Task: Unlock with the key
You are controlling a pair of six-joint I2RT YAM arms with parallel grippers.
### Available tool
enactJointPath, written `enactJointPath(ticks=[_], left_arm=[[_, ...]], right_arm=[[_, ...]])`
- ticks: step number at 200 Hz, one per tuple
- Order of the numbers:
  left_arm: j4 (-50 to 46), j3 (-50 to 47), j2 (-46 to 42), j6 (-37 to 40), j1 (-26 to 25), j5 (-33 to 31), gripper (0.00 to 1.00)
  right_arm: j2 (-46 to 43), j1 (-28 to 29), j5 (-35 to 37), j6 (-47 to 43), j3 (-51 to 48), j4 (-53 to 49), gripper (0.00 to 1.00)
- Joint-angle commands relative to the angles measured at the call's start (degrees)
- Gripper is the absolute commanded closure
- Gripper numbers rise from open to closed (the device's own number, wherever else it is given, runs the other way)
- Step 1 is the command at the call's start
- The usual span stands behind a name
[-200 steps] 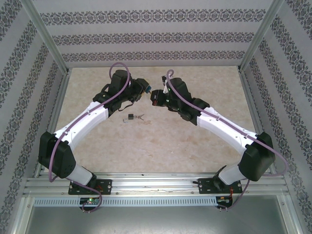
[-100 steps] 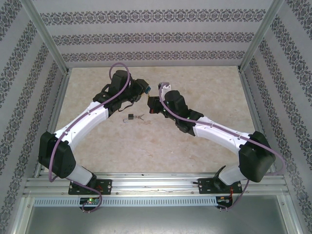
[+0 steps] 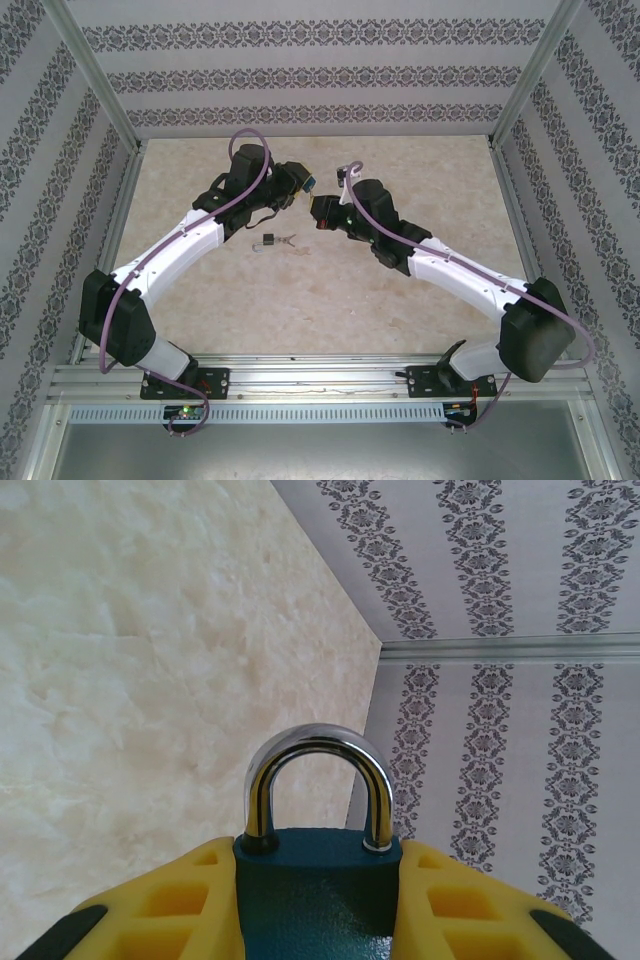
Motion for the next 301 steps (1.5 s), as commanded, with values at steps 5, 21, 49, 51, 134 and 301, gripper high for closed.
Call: enactJointPath(ticks=[5,21,49,51,134,301], left_arm=[[-3.04,-0.67,-0.20,0.75,-3.06,6.53,0.72],[-3.87,-0.42,-0.25,1.15,-3.12,6.24,0.72],[-5.29,0.11,-0.17,1.94,-3.23,5.71,0.72],[-5.44,0.16,-0.17,2.00,-3.24,5.59,0.72],[-9.54,0.23,1.73,2.30,-4.73,4.23,0.73],[-30.97,3.01,1.86,7.84,-7.68,-11.77,0.74]], right_arm=[[-1.09,-0.70,-4.90,1.63,6.17,1.15,1.00],[-1.07,-1.24,-5.73,2.89,7.17,-0.87,1.00],[-0.93,-2.07,-6.43,4.08,8.59,-4.81,1.00],[-0.93,-2.16,-6.52,4.28,8.55,-4.91,1.00],[-4.30,-3.37,-6.37,8.18,-3.52,0.35,1.00],[6.02,-1.48,-8.29,13.50,-15.87,24.67,1.00]])
